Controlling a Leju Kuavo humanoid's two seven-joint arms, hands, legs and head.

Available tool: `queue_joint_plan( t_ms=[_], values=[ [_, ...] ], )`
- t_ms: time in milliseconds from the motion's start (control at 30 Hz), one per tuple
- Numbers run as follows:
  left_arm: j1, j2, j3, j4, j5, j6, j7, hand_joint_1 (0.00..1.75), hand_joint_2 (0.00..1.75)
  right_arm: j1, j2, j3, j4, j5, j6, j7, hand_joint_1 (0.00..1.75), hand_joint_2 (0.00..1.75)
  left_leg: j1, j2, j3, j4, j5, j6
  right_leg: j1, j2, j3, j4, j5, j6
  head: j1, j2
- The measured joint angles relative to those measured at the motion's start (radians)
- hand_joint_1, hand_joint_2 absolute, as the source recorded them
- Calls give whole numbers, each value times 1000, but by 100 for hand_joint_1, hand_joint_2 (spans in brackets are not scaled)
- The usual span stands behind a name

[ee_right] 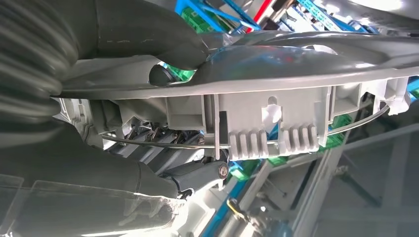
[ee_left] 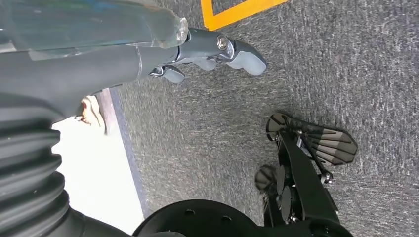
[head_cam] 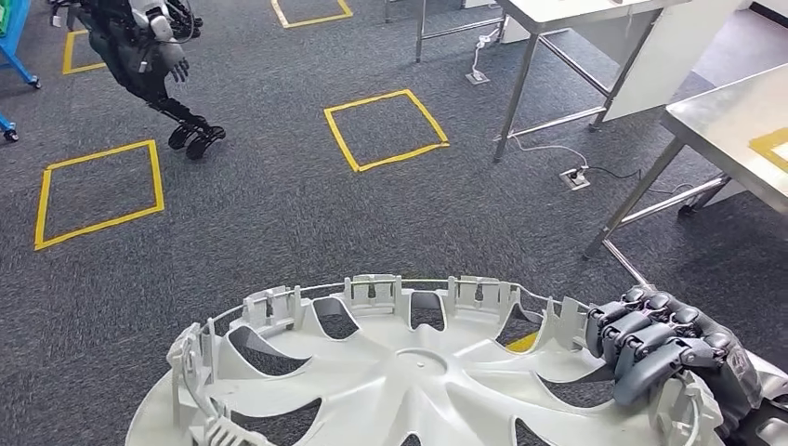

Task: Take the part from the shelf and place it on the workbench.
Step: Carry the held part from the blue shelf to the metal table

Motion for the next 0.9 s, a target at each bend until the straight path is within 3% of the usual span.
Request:
queue_joint_plan(
  t_ms=[67,133,167,233,300,367,400,433,467,533,600,667,733,800,867,900],
  values=[
    [-2,3,0,1,8,3,2,0,175,-28,1,-1,11,-6,10,0,175,175,-5,18,2,4,-6,-10,2,-22,49,-89,24,-11,-2,0],
    [-7,5,0,2,12,3,2,0,175,-58,3,0,29,-7,12,0,175,175,-7,35,4,4,-7,-17,6,-7,49,-97,25,-26,-3,0],
    [-11,5,0,2,12,3,2,0,175,-72,4,1,38,-7,12,0,175,175,-5,32,4,6,-10,-23,5,2,47,-97,27,-32,-4,0],
    [-17,4,0,2,12,3,1,0,175,-97,6,3,52,-5,12,0,175,175,0,-10,-16,47,-41,-35,2,18,44,-99,32,-45,-5,0],
    [-17,3,1,2,12,2,1,0,175,-114,10,7,64,-3,10,0,175,175,2,-61,-73,169,-105,-40,1,34,41,-99,36,-53,-7,0],
    [-15,3,1,3,12,1,1,0,175,-121,16,14,74,4,2,0,175,175,2,-74,-138,292,-146,-39,3,53,37,-99,38,-57,-7,0],
    [-15,3,1,3,12,1,1,0,175,-126,20,18,79,10,-5,2,175,175,2,-76,-150,308,-139,-37,4,64,36,-99,39,-57,-7,0],
    [-15,2,1,3,11,0,1,0,175,-133,26,24,83,18,-11,5,175,175,2,-78,-141,282,-113,-34,4,76,36,-99,40,-56,-7,0],
    [-17,2,1,3,11,1,2,0,175,-143,32,30,87,24,-16,9,175,175,2,-86,-115,221,-75,-30,4,89,36,-99,42,-55,-7,0],
    [-21,1,1,3,11,4,6,0,175,-165,44,40,95,31,-22,19,175,175,4,-131,-50,80,-13,-21,4,111,34,-98,44,-50,-7,0],
    [-23,0,1,3,11,8,10,0,175,-184,54,50,105,32,-24,25,175,175,3,-157,-21,17,3,-17,3,134,28,-97,49,-39,-6,0],
    [-25,-3,1,3,11,10,12,0,175,-197,60,56,112,32,-24,28,175,175,2,-137,-17,10,5,-12,-1,154,20,-99,55,-26,-7,0],
    [-28,-5,1,3,11,12,13,0,175,-207,62,59,118,32,-24,30,175,175,5,-113,-14,4,12,-1,1,126,0,-71,36,-17,-3,0],
    [-29,-7,1,3,11,12,13,0,175,-219,66,63,126,32,-24,35,175,175,5,-86,-16,1,16,6,5,71,-52,38,-24,-11,2,0],
    [-28,-8,1,3,12,9,13,0,175,-228,71,70,139,31,-25,49,175,175,4,-58,-17,2,15,7,4,48,-110,169,-75,-6,4,0],
    [-29,-8,1,3,12,7,13,0,175,-232,74,72,145,31,-26,57,175,175,3,-45,-17,2,14,7,3,43,-119,195,-78,-4,4,0]
  ],
)
